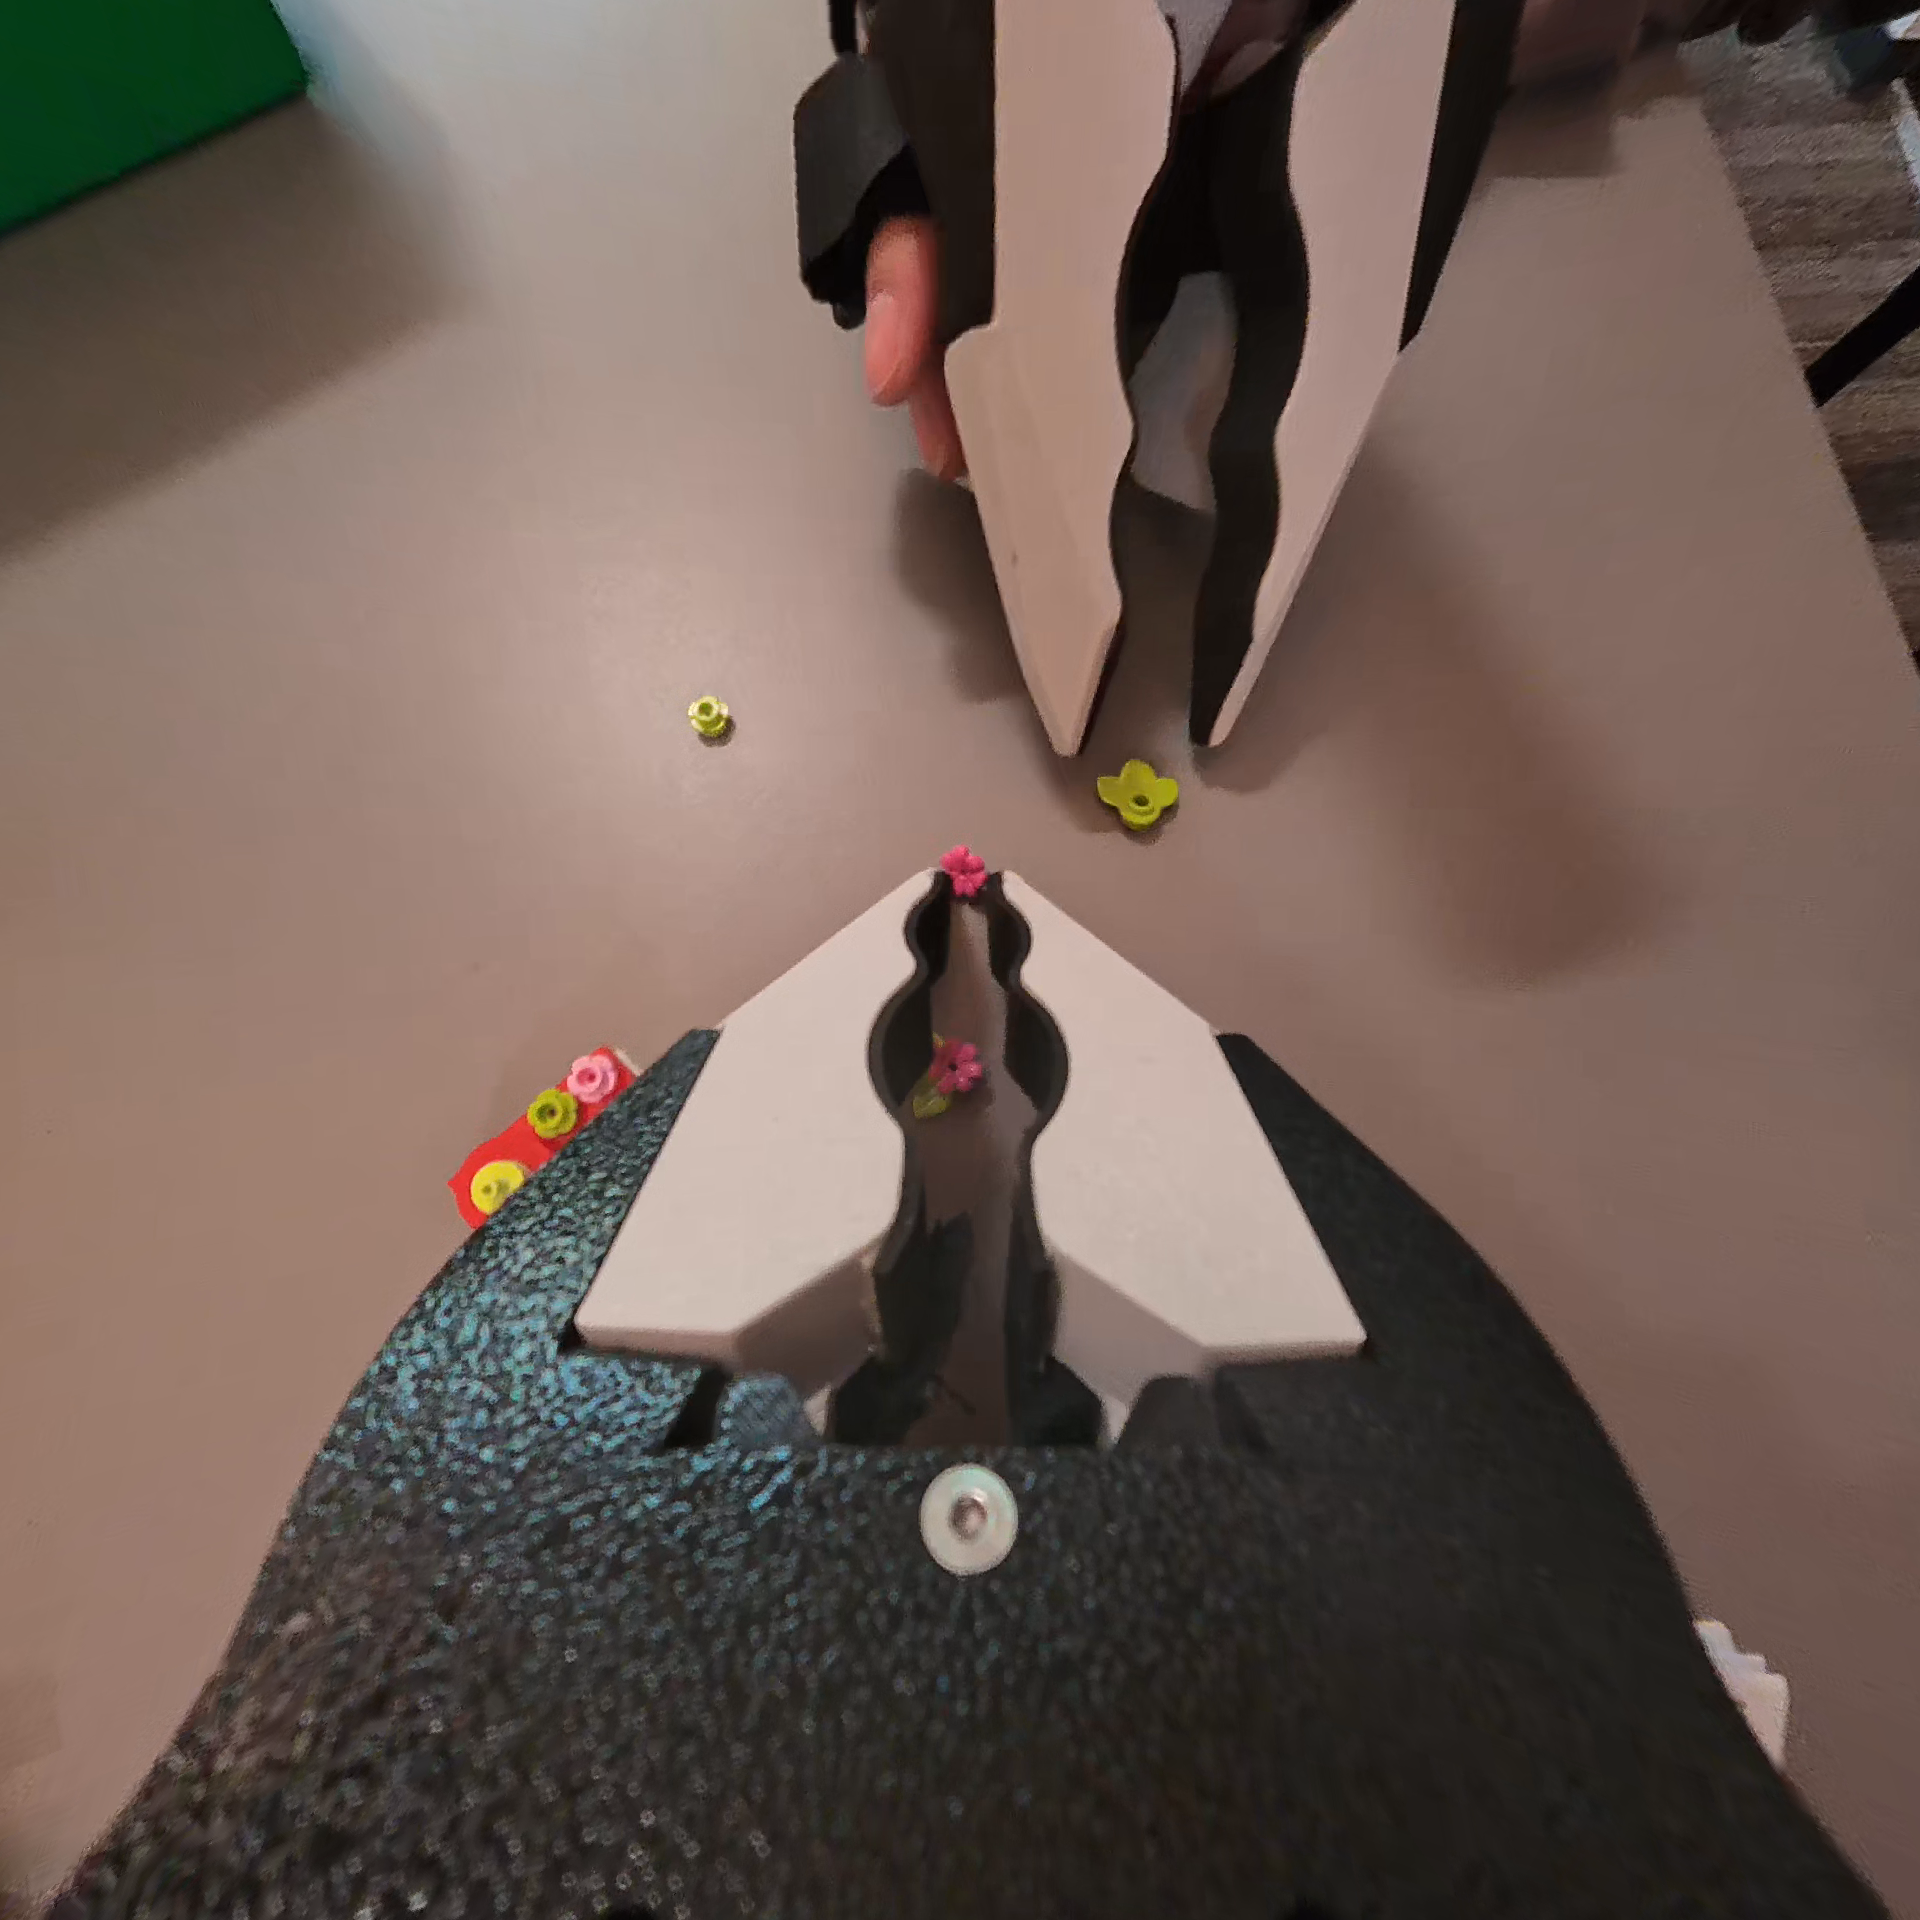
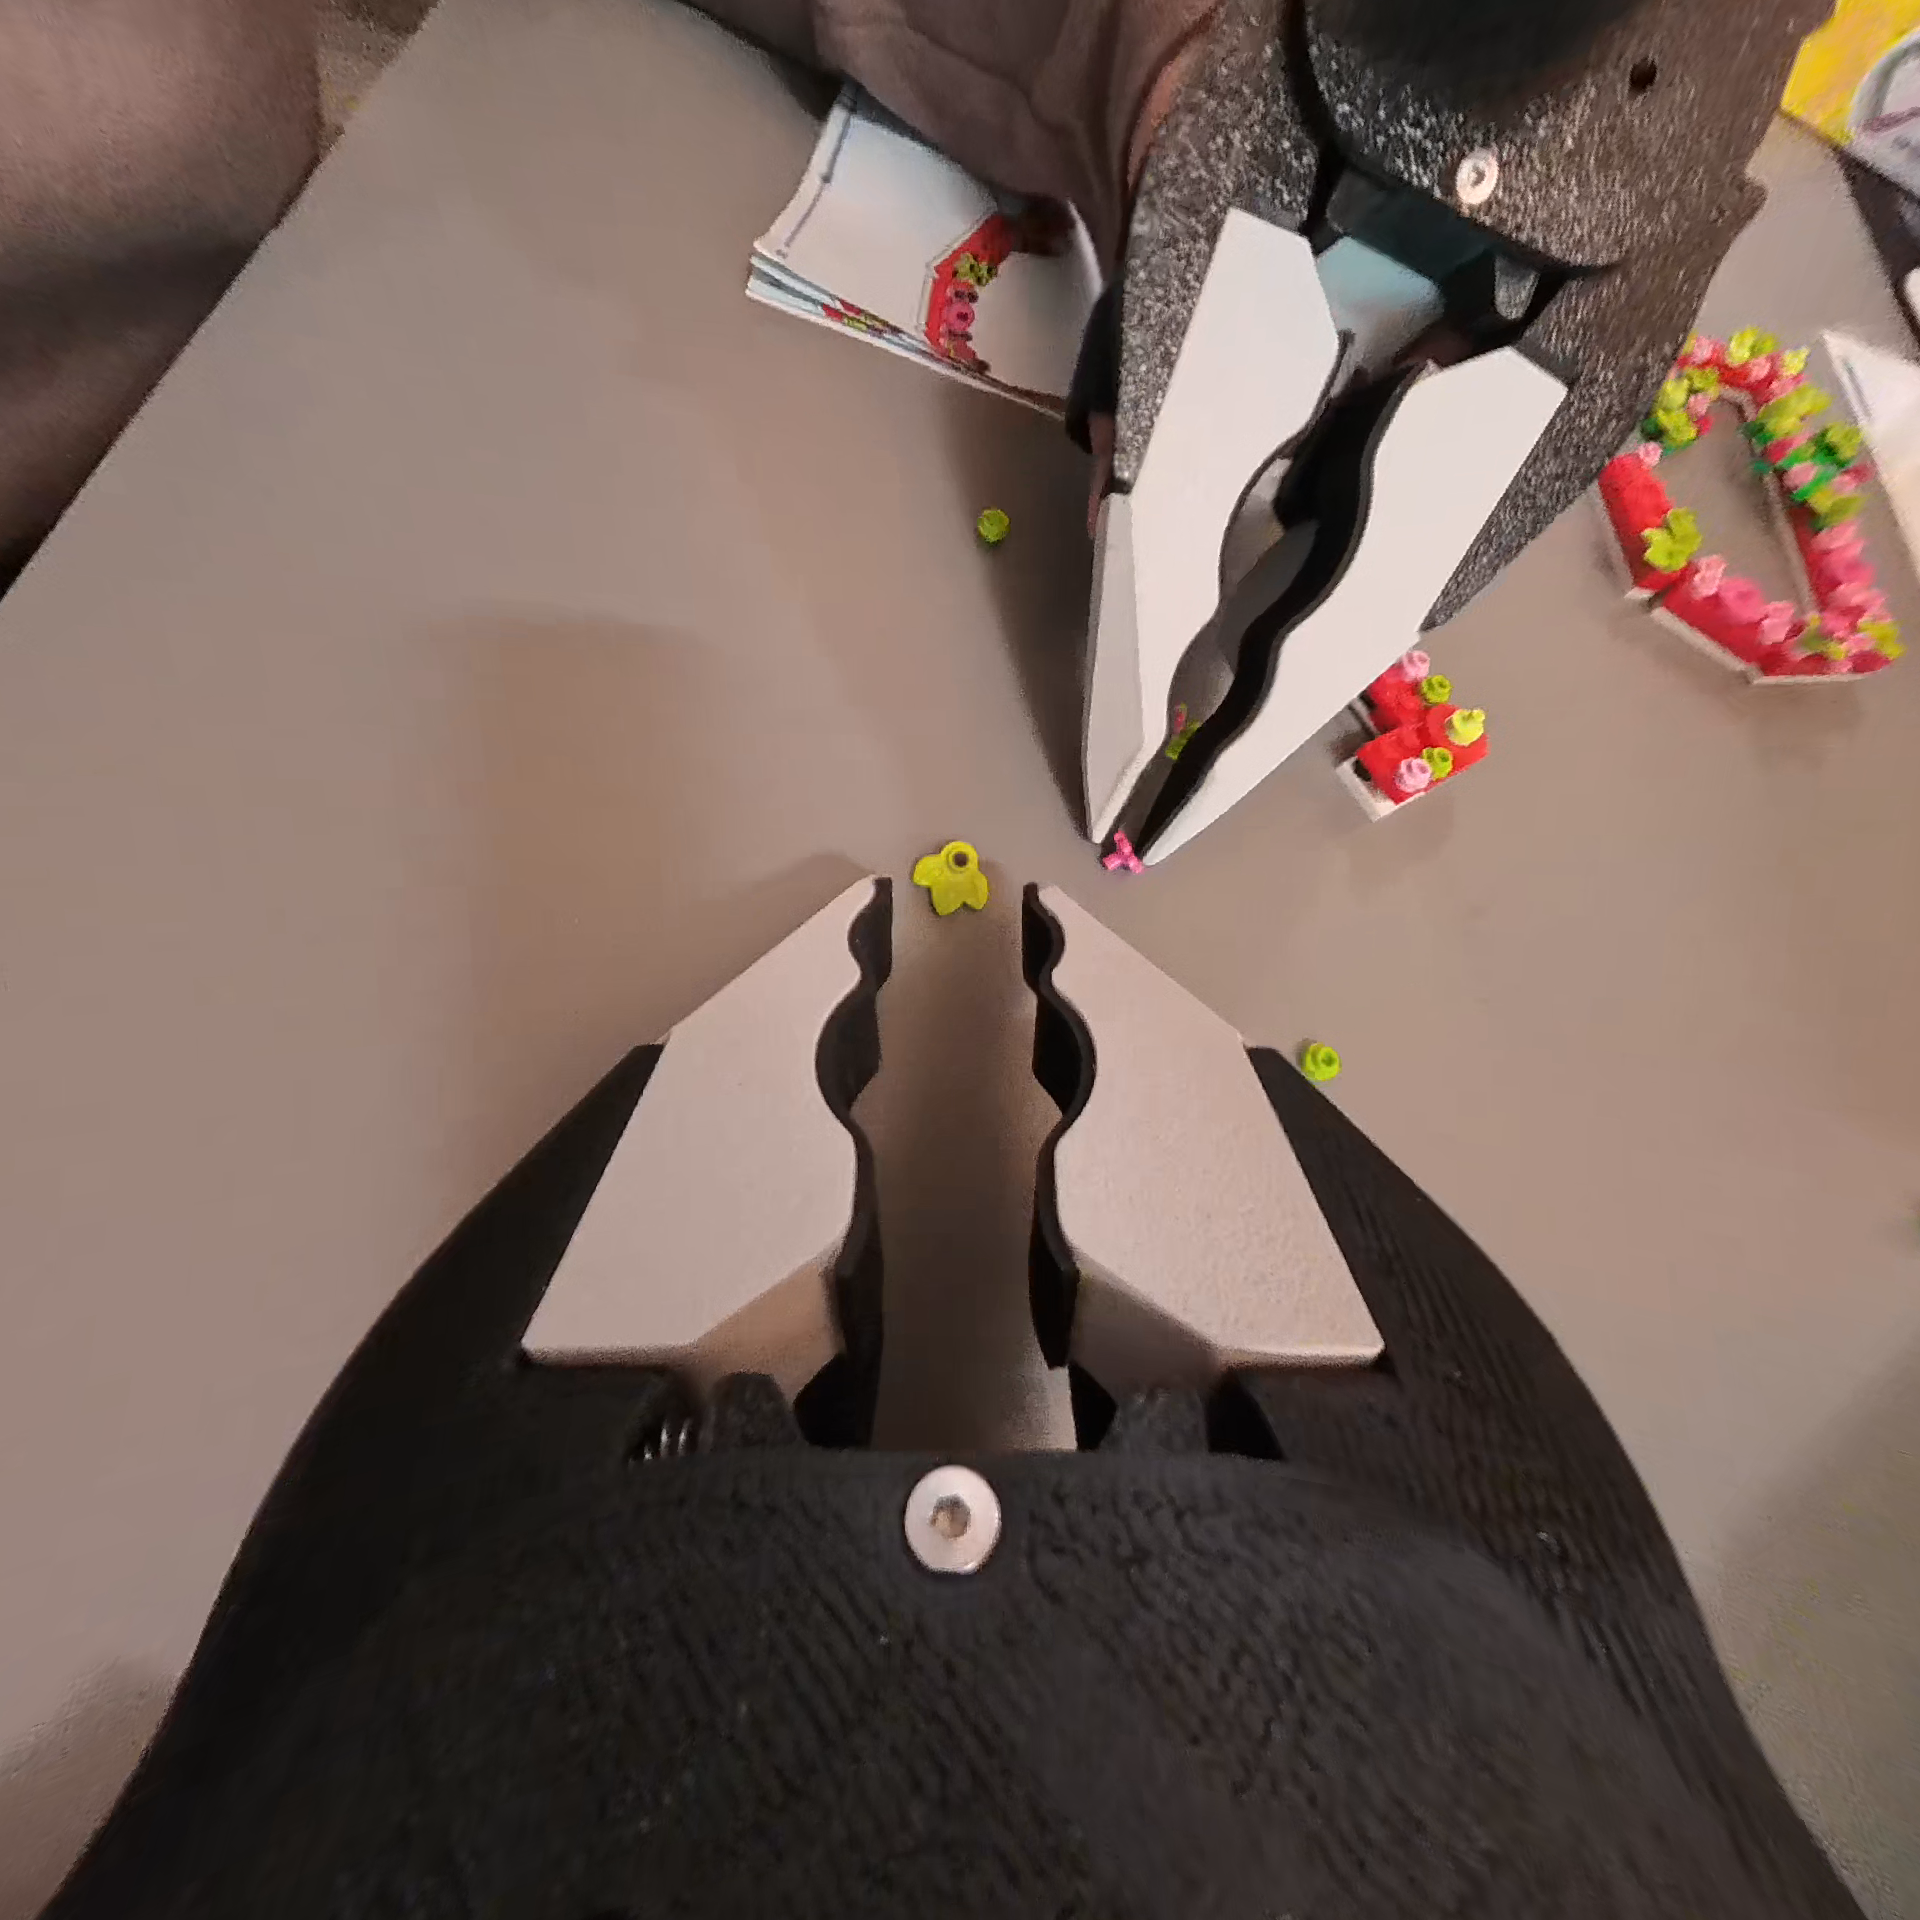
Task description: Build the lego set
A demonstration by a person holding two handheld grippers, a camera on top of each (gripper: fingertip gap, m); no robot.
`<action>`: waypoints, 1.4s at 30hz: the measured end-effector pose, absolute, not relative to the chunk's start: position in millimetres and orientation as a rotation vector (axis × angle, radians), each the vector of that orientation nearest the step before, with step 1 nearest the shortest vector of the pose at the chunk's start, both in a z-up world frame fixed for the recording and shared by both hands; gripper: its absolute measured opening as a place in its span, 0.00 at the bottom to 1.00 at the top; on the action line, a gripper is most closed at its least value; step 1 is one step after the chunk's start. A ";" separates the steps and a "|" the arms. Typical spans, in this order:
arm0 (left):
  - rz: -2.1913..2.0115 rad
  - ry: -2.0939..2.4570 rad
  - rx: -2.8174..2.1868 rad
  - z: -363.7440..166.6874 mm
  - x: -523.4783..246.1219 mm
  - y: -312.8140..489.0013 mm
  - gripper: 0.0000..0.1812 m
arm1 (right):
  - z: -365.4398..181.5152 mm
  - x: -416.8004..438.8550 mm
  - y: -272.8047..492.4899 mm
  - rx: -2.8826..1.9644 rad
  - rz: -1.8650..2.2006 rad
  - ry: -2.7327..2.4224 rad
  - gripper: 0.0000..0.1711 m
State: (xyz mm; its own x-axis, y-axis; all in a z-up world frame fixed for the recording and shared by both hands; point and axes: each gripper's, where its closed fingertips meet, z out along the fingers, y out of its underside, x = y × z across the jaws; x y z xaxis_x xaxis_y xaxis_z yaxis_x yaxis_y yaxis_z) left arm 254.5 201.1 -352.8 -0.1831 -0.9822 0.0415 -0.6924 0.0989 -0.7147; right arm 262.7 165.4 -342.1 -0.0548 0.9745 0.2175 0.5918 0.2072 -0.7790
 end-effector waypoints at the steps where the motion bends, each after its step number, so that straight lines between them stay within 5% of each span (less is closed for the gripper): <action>1: -0.842 1.936 -1.626 -352.8 254.8 201.4 0.03 | -343.0 262.8 166.3 -1.486 0.649 -1.738 0.13; 12: -0.642 2.011 -1.295 -343.8 261.3 195.9 0.00 | -340.7 263.7 170.5 -1.529 0.675 -1.695 0.12; 19: -0.386 2.002 -0.928 -322.5 268.6 182.9 0.00 | -316.6 263.1 175.7 -1.360 0.668 -1.592 0.02; 42: -0.675 1.907 -1.231 -326.8 261.6 180.3 0.05 | -319.5 258.4 175.8 -1.163 0.386 -1.673 0.00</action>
